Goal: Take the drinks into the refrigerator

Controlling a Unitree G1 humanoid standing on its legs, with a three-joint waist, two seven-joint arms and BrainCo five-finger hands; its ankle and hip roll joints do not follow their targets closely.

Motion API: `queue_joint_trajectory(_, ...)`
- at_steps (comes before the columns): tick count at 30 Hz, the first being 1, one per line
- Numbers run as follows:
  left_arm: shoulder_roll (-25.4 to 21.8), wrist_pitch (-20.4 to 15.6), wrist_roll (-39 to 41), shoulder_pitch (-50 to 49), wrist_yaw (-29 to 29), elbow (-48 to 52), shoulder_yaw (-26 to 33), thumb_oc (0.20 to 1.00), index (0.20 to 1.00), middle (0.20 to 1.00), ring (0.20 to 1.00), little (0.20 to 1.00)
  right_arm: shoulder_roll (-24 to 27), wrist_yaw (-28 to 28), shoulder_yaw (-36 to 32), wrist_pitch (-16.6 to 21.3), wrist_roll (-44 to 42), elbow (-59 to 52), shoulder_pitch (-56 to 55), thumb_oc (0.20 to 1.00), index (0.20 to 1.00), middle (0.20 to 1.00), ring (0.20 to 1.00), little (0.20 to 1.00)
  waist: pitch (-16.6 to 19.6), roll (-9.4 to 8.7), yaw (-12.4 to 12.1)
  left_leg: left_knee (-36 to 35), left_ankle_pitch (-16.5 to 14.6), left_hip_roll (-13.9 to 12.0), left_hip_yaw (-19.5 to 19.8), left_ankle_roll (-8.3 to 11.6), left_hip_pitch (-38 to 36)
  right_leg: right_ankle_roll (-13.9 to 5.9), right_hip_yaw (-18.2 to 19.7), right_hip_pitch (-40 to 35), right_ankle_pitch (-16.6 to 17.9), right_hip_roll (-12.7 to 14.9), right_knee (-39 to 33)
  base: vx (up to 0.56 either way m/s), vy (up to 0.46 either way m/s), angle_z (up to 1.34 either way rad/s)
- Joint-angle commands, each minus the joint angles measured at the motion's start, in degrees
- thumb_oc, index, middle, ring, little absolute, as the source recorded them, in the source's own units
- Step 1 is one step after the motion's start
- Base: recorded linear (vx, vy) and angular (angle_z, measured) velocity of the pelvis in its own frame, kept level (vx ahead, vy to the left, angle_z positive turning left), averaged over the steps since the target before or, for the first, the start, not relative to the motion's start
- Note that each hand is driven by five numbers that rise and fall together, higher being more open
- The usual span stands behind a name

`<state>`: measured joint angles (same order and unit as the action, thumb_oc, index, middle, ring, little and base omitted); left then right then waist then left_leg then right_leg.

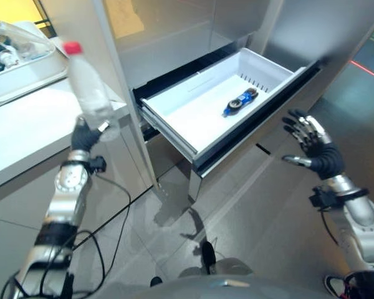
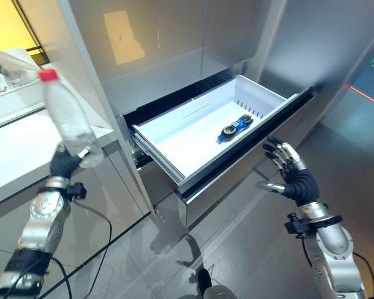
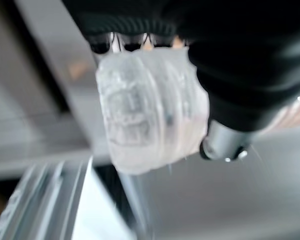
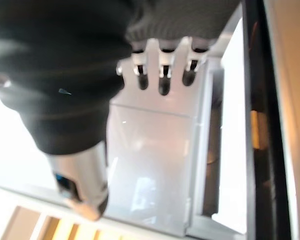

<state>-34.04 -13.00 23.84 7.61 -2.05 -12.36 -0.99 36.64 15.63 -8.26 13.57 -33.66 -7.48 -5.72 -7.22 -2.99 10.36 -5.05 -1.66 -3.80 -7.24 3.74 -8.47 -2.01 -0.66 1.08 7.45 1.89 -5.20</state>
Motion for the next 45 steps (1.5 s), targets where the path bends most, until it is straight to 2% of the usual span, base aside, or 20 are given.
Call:
queue_joint_trajectory(1, -5.25, -5.04, 7.66, 4.62, -5.19, 7.89, 2.68, 0.200, 0.200, 0.200, 0.200, 0.200, 5.24, 1.75, -1.66, 0.23, -5.45, 1.84, 3.66, 1.000, 1.000, 1.000, 1.000, 1.000, 2.28, -0.33, -1.37, 6.21, -7.42, 1.88, 3.50, -2.21, 0.45, -2.83, -2.51, -4.09, -12.20, 1.29, 7.41, -0.03, -0.007, 0.04)
queue_joint_trajectory(4, -6.71, -4.53, 13.34, 1.43, -9.37, 13.98, 1.74, 0.200, 0.200, 0.200, 0.200, 0.200, 8.75, 2.41, 0.93, -0.78, -8.69, 4.54, 6.45, 1.000, 1.000, 1.000, 1.000, 1.000, 3.01, -0.44, -2.22, 4.99, -6.71, 2.10, 4.12, -2.35, 0.03, -2.77, -3.03, -4.78, -11.75, 1.31, 6.48, -0.03, -0.016, 0.09)
queue_joint_trajectory(8, -10.36, -3.92, 16.69, -0.65, -13.68, 22.48, -1.72, 0.200, 0.200, 0.200, 0.200, 0.200, 13.52, 1.86, 8.33, -2.13, -12.76, 11.12, 16.05, 1.000, 1.000, 1.000, 1.000, 1.000, 3.87, -0.59, -4.10, 3.86, -6.10, 2.38, 4.90, -2.53, -0.49, -2.79, -4.06, -5.60, -11.06, 1.53, 5.71, -0.03, -0.017, 0.11)
queue_joint_trajectory(9, -10.36, -3.92, 16.71, -0.74, -13.70, 22.49, -1.53, 0.200, 0.200, 0.200, 0.200, 0.200, 13.54, 1.88, 8.64, -2.03, -12.80, 11.37, 16.43, 1.000, 1.000, 1.000, 1.000, 1.000, 3.81, -0.58, -3.96, 3.85, -6.10, 2.38, 4.89, -2.53, -0.52, -2.79, -4.05, -5.63, -11.05, 1.53, 5.70, -0.02, -0.005, 0.13)
queue_joint_trajectory(10, -11.65, -3.54, 18.92, -0.25, -15.19, 24.67, -4.13, 0.200, 0.200, 0.200, 0.200, 0.200, 13.42, 2.56, 12.99, -2.88, -17.31, 15.02, 21.45, 1.000, 1.000, 1.000, 1.000, 1.000, 3.96, -0.59, -4.53, 3.67, -5.97, 2.47, 5.08, -2.55, -0.66, -2.79, -4.25, -5.80, -10.87, 1.58, 5.65, -0.03, 0.001, 0.18)
queue_joint_trajectory(11, -12.67, -3.25, 19.02, -0.54, -15.64, 26.05, -5.05, 0.200, 0.200, 0.200, 0.200, 0.200, 13.31, 2.95, 14.56, -3.44, -18.80, 15.45, 22.56, 1.000, 1.000, 1.000, 1.000, 1.000, 4.04, -0.56, -4.70, 3.63, -5.94, 2.49, 5.12, -2.56, -0.73, -2.82, -4.38, -5.95, -10.84, 1.62, 5.57, -0.03, 0.004, 0.15)
queue_joint_trajectory(13, -13.29, -3.01, 19.19, -0.47, -16.01, 27.04, -6.12, 0.200, 0.200, 0.200, 0.200, 0.200, 13.26, 3.11, 17.01, -3.90, -19.62, 16.61, 24.67, 1.000, 1.000, 1.000, 1.000, 1.000, 4.05, -0.57, -4.90, 3.65, -5.94, 2.55, 5.16, -2.58, -0.78, -2.83, -4.32, -6.09, -10.76, 1.68, 5.50, -0.01, 0.003, 0.03)
queue_joint_trajectory(14, -15.06, -2.50, 19.99, 0.66, -17.33, 28.91, -8.88, 0.200, 0.200, 0.200, 0.200, 0.200, 13.02, 3.56, 20.62, -4.73, -20.78, 17.60, 27.63, 1.000, 1.000, 1.000, 1.000, 1.000, 4.16, -0.34, -5.06, 3.72, -5.91, 2.56, 5.26, -2.62, -0.91, -2.85, -4.41, -6.44, -10.72, 1.75, 5.30, -0.01, 0.010, 0.04)
queue_joint_trajectory(16, -15.95, -2.58, 19.50, 1.33, -17.27, 29.39, -9.62, 0.200, 0.200, 0.200, 0.200, 0.200, 12.25, 3.45, 22.10, -4.99, -21.21, 18.36, 28.67, 1.000, 1.000, 1.000, 1.000, 1.000, 4.18, -0.28, -5.17, 3.69, -5.89, 2.58, 5.29, -2.61, -1.06, -2.88, -4.39, -6.73, -10.69, 1.79, 5.12, 0.00, 0.005, 0.03)
queue_joint_trajectory(17, -17.47, -2.38, 20.44, 2.89, -17.95, 30.24, -11.53, 0.200, 0.200, 0.200, 0.200, 0.200, 11.44, 4.38, 25.04, -5.76, -22.24, 17.17, 30.63, 1.000, 1.000, 1.000, 1.000, 1.000, 4.41, -0.12, -5.28, 3.55, -5.77, 2.60, 5.25, -2.54, -1.15, -2.92, -4.50, -6.89, -10.62, 1.83, 4.87, -0.01, 0.011, 0.04)
queue_joint_trajectory(21, -18.31, -2.22, 20.37, 6.67, -18.29, 31.26, -15.79, 0.200, 0.200, 0.200, 0.200, 0.200, 10.40, 6.33, 30.10, -6.70, -23.19, 16.77, 33.51, 1.000, 1.000, 1.000, 1.000, 1.000, 4.43, -0.08, -5.50, 3.75, -5.70, 2.52, 5.34, -2.48, -1.19, -2.90, -4.60, -6.93, -10.79, 1.85, 5.15, 0.00, 0.000, 0.00)
queue_joint_trajectory(25, -17.99, -1.76, 21.26, 12.56, -18.80, 31.04, -23.34, 0.200, 0.200, 0.200, 0.200, 0.200, 7.53, 7.75, 37.51, -7.41, -24.65, 13.78, 39.65, 1.000, 1.000, 1.000, 1.000, 1.000, 4.12, 0.04, -5.69, 4.22, -5.65, 2.54, 5.49, -2.47, -1.06, -2.86, -4.58, -6.99, -11.00, 1.91, 5.49, 0.00, 0.000, 0.00)
queue_joint_trajectory(32, -18.61, -0.89, 20.55, 13.95, -19.28, 30.70, -26.96, 0.200, 0.200, 0.200, 0.200, 0.200, 2.65, 7.72, 40.03, -7.22, -28.10, 9.54, 41.39, 1.000, 1.000, 1.000, 1.000, 1.000, 3.82, 0.62, -5.65, 4.44, -5.64, 2.37, 5.27, -2.44, -1.14, -2.87, -4.26, -6.89, -11.09, 1.98, 5.62, 0.00, 0.000, 0.00)
queue_joint_trajectory(45, -17.64, 0.95, 19.51, 13.37, -20.57, 29.30, -30.50, 0.200, 0.200, 0.200, 0.200, 0.200, -2.52, 7.48, 43.30, -6.84, -28.45, 5.01, 43.94, 1.000, 1.000, 1.000, 1.000, 1.000, 3.15, 0.73, -5.76, 4.87, -5.76, 2.00, 4.93, -2.32, -1.09, -2.72, -4.11, -6.93, -11.38, 1.81, 5.71, 0.00, 0.000, 0.00)
